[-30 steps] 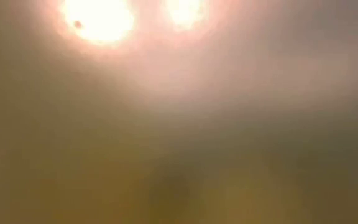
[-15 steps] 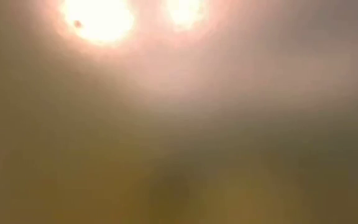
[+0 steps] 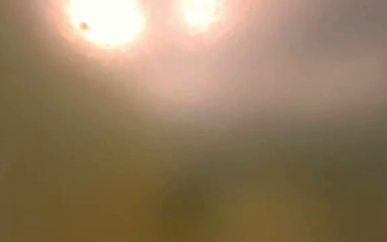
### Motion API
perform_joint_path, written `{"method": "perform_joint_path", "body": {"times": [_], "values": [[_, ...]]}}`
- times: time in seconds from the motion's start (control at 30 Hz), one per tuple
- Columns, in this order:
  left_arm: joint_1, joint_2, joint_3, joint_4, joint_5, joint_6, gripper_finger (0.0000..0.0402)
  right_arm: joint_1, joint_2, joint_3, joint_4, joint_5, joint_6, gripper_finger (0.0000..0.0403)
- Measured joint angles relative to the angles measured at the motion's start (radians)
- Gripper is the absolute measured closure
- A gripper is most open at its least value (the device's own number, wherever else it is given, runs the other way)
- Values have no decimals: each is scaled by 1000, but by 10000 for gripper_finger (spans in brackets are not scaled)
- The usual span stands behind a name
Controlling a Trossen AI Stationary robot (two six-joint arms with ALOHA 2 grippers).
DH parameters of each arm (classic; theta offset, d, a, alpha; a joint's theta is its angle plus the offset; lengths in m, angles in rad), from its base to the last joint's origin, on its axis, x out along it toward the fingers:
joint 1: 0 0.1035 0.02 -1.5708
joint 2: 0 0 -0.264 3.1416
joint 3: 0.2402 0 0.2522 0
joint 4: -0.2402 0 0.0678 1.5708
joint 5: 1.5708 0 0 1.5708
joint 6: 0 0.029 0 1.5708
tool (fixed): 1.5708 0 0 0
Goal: Pick & Place Food Item
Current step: Put the light blue spoon into the yellow bin
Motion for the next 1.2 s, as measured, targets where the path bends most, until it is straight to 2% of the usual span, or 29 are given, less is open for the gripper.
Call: {"method": "perform_joint_path", "body": {"times": [0.13, 0.3, 0.37, 0.43, 0.57, 0.63, 0.73, 0.83, 0.97, 1.13, 1.2], "values": [[0, 0, 0, 33, 0, -22, 228, 0, 0, 0, 0, 0, 0, 282], [-1, 0, 0, 257, -12, -351, 228, 0, 0, 0, 0, 0, 0, 282], [-1, 0, 3, 323, -46, -377, 228, 0, 0, 0, 0, 0, 0, 282], [0, -1, 24, 318, -52, -414, 228, 0, 0, 0, 0, 0, 0, 282], [-30, 16, 125, 157, -37, -482, 228, 0, 0, 0, 0, 0, 0, 282], [-65, 64, 202, 52, -51, -514, 228, 0, 0, 0, 1, 0, 0, 282], [-133, 177, 355, -78, -120, -538, 228, 0, 0, 0, 1, 0, 0, 282], [-191, 308, 515, -296, -197, -589, 228, 0, 0, 0, 0, 0, 0, 282], [-231, 463, 671, -546, -262, -755, 228, 0, -1, 0, 1, 0, 0, 282], [-248, 601, 749, -565, -266, -943, 228, 0, -1, 0, 0, 0, 0, 282], [-250, 641, 769, -563, -224, -997, 228, 0, -1, 0, 0, 0, 0, 282]]}}
